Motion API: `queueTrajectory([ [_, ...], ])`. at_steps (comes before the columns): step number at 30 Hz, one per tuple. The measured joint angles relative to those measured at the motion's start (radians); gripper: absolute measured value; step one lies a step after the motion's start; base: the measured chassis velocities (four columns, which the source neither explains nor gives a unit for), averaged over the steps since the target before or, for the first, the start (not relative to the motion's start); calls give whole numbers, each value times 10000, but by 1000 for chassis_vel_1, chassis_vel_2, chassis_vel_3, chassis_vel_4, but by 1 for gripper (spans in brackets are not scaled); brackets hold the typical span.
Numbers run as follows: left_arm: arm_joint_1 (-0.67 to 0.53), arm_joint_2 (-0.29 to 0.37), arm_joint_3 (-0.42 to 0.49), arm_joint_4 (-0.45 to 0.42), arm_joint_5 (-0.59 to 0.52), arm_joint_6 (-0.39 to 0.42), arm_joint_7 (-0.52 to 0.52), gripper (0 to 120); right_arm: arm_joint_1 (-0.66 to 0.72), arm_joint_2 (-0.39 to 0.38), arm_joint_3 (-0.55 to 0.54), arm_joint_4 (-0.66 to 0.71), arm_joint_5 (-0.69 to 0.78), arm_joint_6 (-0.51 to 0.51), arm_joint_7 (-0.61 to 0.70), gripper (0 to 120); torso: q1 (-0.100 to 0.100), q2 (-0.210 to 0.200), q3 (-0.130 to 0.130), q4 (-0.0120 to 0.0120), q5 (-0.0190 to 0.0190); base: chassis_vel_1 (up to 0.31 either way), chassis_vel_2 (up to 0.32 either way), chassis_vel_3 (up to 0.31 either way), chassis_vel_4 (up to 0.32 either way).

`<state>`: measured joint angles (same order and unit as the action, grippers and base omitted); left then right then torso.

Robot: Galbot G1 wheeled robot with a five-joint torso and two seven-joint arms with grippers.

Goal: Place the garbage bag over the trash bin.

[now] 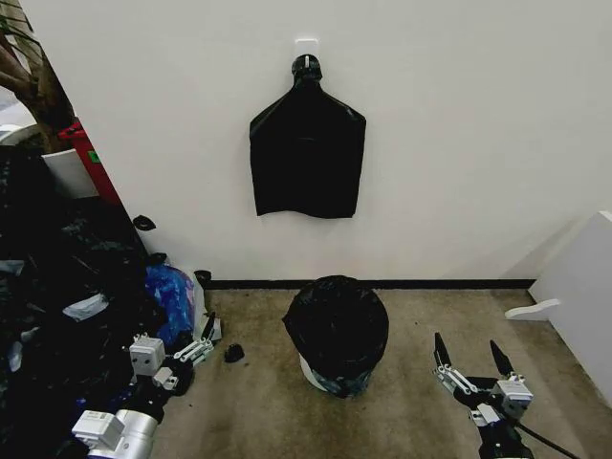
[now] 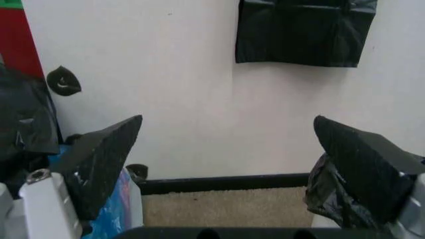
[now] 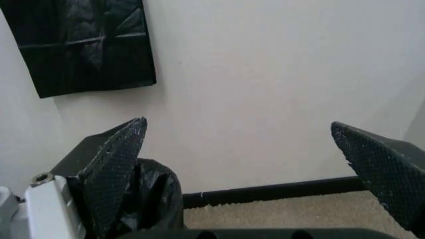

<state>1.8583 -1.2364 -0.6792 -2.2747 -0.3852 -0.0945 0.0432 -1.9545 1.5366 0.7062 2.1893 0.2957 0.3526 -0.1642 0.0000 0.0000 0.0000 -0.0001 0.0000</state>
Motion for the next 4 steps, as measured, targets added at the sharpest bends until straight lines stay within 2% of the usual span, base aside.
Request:
queueTrajectory([
  [4,-4,0,2,6,2,1,-2,100,2,-1,0,-3,-3,0,-4,100,0,0,0,0,0,0,0,0,0],
])
